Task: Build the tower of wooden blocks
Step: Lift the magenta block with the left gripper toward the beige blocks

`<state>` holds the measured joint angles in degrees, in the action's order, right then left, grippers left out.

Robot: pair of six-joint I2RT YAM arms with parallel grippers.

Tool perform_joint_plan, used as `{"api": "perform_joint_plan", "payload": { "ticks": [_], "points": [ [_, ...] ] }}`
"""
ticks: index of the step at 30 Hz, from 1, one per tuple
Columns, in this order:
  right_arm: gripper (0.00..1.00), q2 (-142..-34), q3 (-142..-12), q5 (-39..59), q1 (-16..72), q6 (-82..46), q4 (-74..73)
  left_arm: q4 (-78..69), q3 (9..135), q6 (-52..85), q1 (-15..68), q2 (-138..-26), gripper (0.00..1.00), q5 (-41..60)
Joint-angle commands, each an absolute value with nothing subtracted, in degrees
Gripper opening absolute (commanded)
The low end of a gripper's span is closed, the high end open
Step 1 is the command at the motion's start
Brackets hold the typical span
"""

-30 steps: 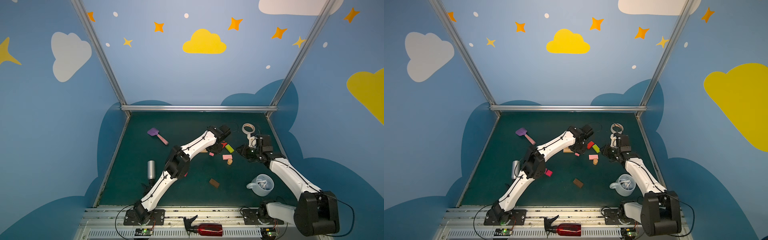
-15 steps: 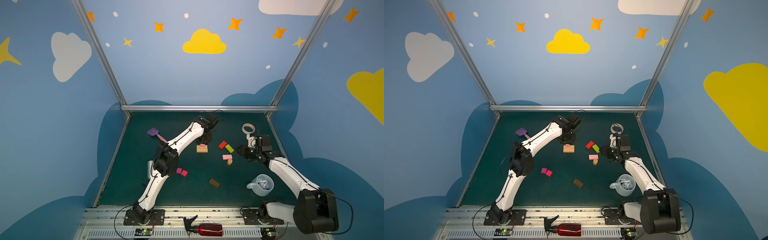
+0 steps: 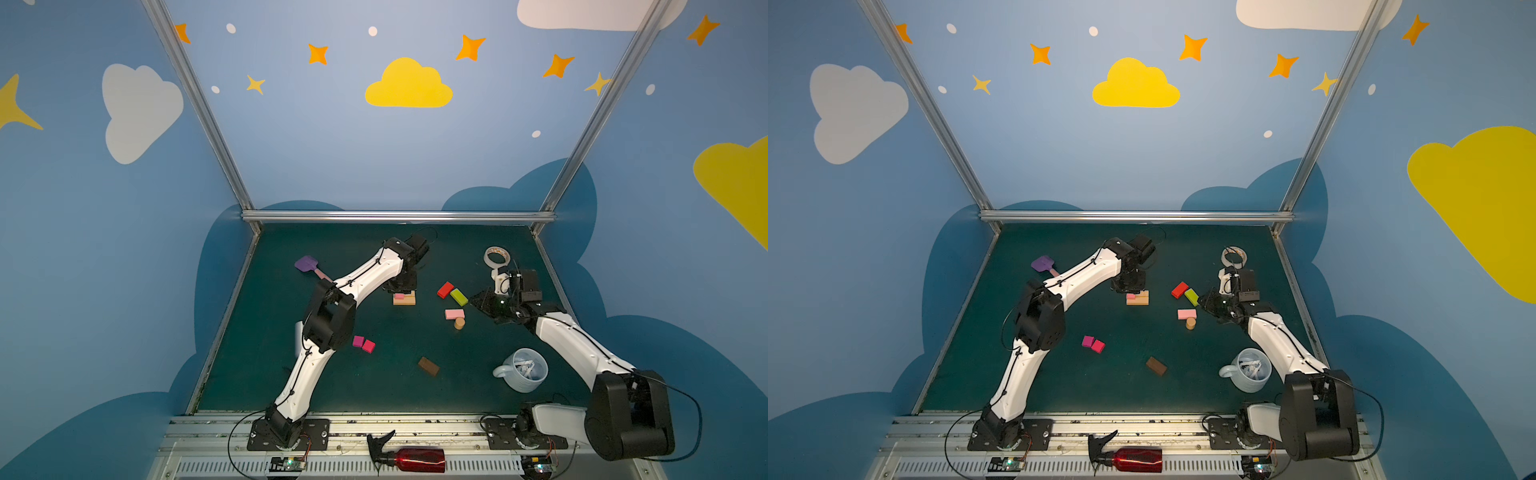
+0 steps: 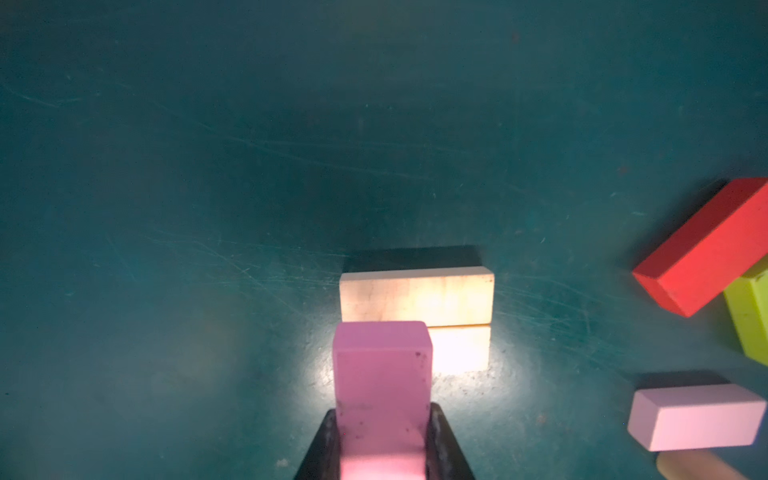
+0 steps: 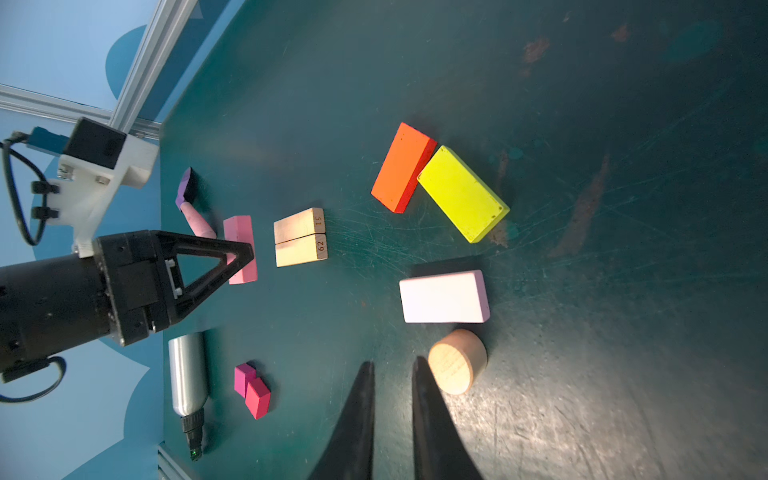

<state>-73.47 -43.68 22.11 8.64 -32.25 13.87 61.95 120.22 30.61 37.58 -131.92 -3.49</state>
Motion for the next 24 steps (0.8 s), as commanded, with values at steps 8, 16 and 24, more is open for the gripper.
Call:
{"api": "perform_joint_plan", "payload": {
  "ticks": [8, 16, 24],
  "points": [
    [0.17, -74.2, -43.0, 22.6, 8.4, -32.2, 13.0, 61.7, 121.8, 32.2, 36.9, -134.3, 0.07, -3.0],
    [0.17, -74.3, -43.0, 22.6, 8.4, -32.3, 12.8, 62.3, 122.8, 32.3, 36.9, -136.1, 0.07, -3.6],
    [0.17, -74.4, -42.9, 22.7, 8.4, -32.3, 12.8, 62.1, 122.9, 32.4, 36.9, -136.9, 0.10, -3.6]
  ]
}}
